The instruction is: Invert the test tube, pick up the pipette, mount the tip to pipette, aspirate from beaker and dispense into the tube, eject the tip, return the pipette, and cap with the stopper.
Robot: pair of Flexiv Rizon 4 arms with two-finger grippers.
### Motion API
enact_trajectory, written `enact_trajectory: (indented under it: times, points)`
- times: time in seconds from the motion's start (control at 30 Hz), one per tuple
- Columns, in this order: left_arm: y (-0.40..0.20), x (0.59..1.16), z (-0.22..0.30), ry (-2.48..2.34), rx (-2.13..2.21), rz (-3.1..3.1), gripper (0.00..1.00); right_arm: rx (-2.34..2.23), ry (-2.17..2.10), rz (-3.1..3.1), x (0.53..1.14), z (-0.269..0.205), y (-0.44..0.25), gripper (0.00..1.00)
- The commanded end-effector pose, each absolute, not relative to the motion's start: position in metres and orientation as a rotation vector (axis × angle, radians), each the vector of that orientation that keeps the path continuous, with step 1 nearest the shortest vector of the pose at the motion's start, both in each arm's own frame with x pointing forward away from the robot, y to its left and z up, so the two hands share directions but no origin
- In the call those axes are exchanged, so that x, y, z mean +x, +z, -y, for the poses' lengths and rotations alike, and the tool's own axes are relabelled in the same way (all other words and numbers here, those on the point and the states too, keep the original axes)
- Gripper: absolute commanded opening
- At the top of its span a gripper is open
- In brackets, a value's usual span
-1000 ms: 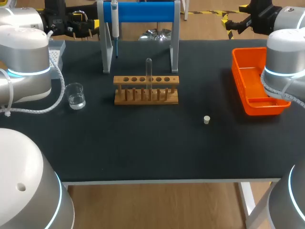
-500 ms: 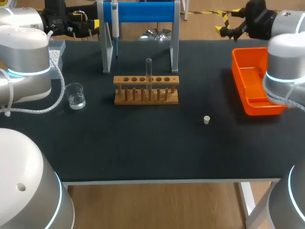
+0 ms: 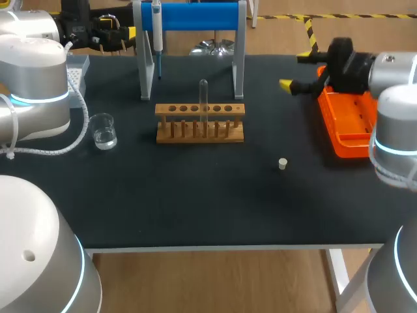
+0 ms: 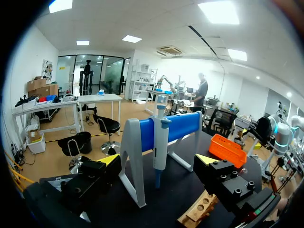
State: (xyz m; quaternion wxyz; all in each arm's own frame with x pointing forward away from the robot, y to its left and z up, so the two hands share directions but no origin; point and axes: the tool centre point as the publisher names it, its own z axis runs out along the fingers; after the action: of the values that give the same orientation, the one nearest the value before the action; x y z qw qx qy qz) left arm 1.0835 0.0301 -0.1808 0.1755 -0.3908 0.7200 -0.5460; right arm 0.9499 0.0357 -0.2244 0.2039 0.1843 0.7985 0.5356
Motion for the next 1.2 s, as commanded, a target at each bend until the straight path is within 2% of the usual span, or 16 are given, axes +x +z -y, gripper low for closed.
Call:
enact_trajectory:
  times: [0.03, 0.53, 1.1, 1.2]
  points:
    - [-0.182, 1.083, -0.03, -1.548, -1.106, -2.035, 1.0, 0.485, 1.529, -2.195, 0.922, -0.045, -0.232, 1.0]
    - [-0.182, 1.083, -0.03, -1.548, -1.106, -2.035, 1.0, 0.384, 1.662, -2.224, 0.873, -0.073, -0.249, 1.0]
    - [-0.182, 1.083, -0.03, -1.548, -1.106, -2.035, 1.0, 0.369, 1.645, -2.228, 0.872, -0.073, -0.249, 1.0]
    - [-0.181, 1.066, -0.017, -1.537, -1.042, -2.045, 1.0, 0.369, 1.645, -2.228, 0.872, -0.073, -0.249, 1.0]
